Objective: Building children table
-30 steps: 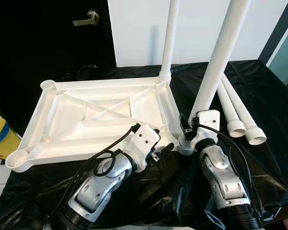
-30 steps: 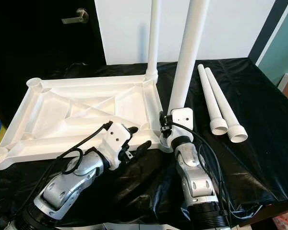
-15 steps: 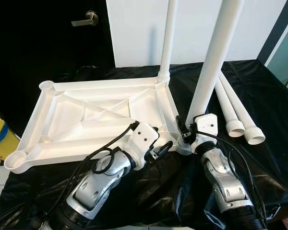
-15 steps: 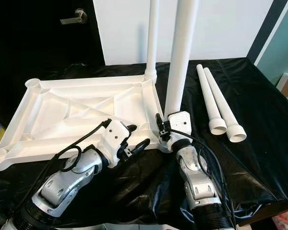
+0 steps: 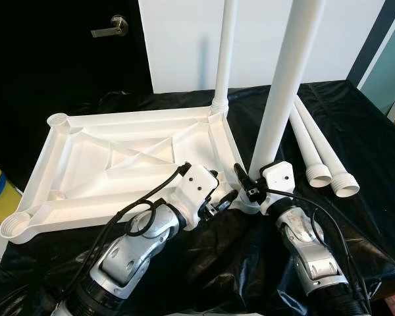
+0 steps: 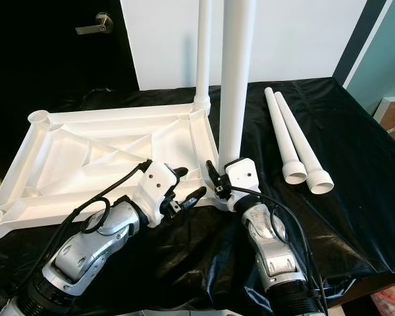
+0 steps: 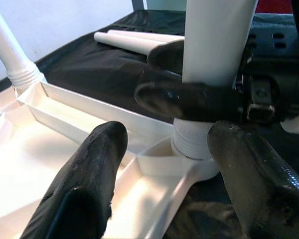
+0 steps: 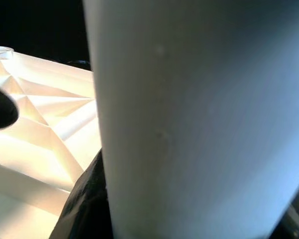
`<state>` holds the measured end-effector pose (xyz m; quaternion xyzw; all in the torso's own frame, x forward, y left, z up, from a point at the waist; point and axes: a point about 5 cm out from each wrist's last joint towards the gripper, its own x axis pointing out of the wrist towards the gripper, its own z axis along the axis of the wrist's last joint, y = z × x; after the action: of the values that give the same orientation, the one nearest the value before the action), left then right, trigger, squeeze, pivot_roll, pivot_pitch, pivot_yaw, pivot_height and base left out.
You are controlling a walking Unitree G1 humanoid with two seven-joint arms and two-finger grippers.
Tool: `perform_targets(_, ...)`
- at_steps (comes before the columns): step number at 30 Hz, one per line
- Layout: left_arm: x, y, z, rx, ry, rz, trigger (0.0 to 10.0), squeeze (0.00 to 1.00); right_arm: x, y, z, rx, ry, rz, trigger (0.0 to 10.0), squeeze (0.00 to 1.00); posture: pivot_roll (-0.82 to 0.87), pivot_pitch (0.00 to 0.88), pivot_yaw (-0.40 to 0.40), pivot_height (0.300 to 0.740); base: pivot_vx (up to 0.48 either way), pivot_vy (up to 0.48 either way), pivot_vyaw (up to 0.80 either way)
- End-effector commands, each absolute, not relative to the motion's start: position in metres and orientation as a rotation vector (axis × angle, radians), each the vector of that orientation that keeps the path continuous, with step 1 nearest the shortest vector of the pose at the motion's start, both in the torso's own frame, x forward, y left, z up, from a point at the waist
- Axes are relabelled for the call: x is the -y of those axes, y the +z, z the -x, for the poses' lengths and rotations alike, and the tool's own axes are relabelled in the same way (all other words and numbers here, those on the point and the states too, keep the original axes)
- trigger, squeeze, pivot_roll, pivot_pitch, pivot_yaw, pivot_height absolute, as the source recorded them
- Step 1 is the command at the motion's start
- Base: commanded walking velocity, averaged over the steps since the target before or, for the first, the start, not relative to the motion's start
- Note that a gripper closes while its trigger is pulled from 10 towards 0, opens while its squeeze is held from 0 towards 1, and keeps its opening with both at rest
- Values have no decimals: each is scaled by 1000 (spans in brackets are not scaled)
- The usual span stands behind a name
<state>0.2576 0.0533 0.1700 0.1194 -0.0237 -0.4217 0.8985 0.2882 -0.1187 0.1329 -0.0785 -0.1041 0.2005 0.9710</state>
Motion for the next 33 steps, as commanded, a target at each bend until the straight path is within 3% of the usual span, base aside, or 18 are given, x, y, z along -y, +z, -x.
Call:
perform_targets(1,-51,172,-254,36,-984,-259,10000,0,109,110,-283,105,485,168,10000,0,-25,38,11,740,0,0,0)
perform_targets(11,-51,173,-254,46,-981,-261,10000,0,117,105,-291,-2,426,1,10000,0,-21,36,6,740,0,0,0)
perform_targets(31,-51,175,-252,49,-985,-259,10000,0,124,100,-295,-79,344,-88,10000,0,-20,45,8,740,0,0,0)
perform_targets(33,-51,175,-252,48,-986,-258,10000,0,121,104,-296,-48,245,-117,10000,0,-20,48,8,740,0,0,0)
